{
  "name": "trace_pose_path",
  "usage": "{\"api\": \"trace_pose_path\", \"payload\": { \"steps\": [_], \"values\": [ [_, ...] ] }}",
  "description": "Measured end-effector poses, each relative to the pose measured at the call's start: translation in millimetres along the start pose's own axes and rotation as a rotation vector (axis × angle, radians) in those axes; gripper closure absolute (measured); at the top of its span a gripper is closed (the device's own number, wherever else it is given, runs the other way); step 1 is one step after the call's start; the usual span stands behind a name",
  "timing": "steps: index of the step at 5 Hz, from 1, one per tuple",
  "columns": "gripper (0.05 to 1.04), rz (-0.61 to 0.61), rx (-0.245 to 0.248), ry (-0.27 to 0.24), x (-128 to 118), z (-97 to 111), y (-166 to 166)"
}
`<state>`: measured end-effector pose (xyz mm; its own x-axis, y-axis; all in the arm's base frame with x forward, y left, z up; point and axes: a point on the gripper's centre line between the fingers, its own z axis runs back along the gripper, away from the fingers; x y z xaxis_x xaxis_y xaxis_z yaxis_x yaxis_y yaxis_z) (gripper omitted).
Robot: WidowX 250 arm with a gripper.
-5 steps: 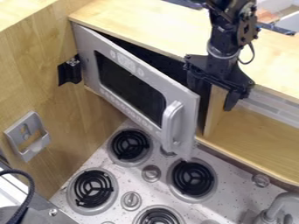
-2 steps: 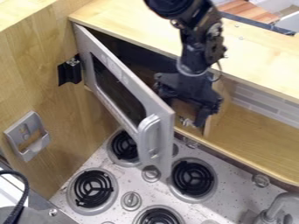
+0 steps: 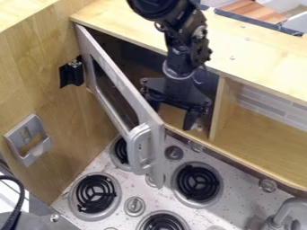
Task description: Open microwave
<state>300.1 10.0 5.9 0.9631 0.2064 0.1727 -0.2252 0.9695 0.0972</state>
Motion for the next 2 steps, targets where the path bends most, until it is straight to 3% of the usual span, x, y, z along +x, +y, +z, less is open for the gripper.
{"api": "trace_pose_path", "payload": {
  "steps": [2],
  "values": [
    [0.083, 0.058, 0.022, 0.014, -11, -1, 19]
  ]
}}
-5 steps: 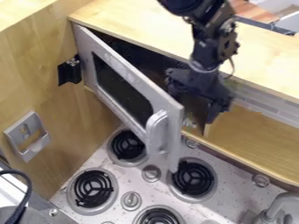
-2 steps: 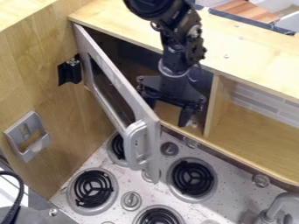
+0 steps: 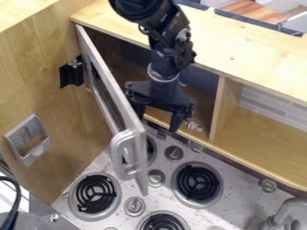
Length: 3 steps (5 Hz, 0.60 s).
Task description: Open microwave
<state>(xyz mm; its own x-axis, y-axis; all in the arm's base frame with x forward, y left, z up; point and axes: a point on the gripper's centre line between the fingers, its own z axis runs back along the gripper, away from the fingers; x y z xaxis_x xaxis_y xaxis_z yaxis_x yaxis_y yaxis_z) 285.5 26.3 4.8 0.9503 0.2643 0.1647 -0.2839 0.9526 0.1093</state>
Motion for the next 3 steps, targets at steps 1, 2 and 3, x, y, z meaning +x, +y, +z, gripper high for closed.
{"api": "trace_pose_path", "payload": {
  "steps": [1, 2, 3],
  "values": [
    [0.085, 0.048, 0.016, 0.002, -5, 2, 13],
    [0.085, 0.101, 0.027, 0.009, -9, 2, 28],
    [0.085, 0.142, 0.027, 0.015, -10, 1, 36]
  ]
}}
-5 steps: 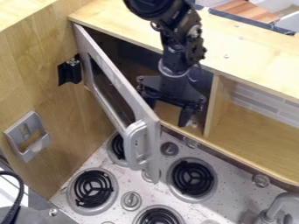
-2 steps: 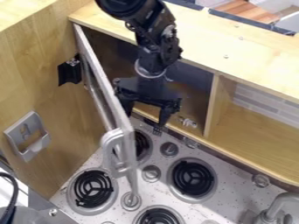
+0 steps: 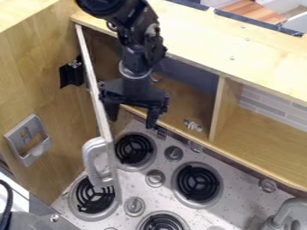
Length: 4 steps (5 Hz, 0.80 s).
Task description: Open microwave
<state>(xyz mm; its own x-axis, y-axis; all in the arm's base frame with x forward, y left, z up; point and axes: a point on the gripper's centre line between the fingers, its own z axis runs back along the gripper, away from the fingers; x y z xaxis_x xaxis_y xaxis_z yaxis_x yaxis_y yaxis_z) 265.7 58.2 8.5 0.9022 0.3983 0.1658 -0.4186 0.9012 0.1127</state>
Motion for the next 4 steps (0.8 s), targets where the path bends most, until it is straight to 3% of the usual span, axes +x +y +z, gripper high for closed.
{"api": "trace_pose_path", "payload": {
  "steps": [4],
  "values": [
    [0.085, 0.013, 0.011, 0.029, -4.7, -2.2, 8.2]
  ]
}}
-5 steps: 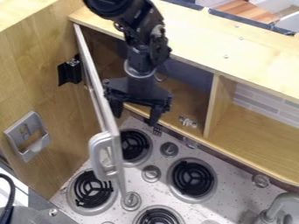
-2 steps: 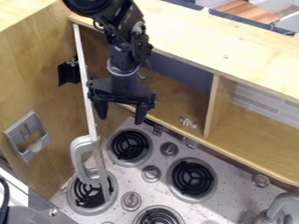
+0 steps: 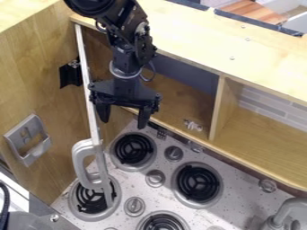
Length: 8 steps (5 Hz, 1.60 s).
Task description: Open microwave
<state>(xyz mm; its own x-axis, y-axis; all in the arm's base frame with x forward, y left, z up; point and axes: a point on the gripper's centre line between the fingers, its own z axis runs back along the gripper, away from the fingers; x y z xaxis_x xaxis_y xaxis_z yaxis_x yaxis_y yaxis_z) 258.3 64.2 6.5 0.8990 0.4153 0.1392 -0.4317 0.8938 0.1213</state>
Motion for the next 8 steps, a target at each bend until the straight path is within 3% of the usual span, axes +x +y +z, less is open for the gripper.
{"api": "trace_pose_path", "payload": {
  "steps": [1, 4, 6, 8],
  "values": [
    [0.085, -0.042, -0.024, 0.000, 0, 3, -12],
    [0.085, -0.197, -0.085, -0.069, 2, 35, -52],
    [0.085, -0.274, -0.098, -0.152, 3, 67, -67],
    [0.085, -0.275, -0.100, -0.156, 3, 69, -68]
  ]
}}
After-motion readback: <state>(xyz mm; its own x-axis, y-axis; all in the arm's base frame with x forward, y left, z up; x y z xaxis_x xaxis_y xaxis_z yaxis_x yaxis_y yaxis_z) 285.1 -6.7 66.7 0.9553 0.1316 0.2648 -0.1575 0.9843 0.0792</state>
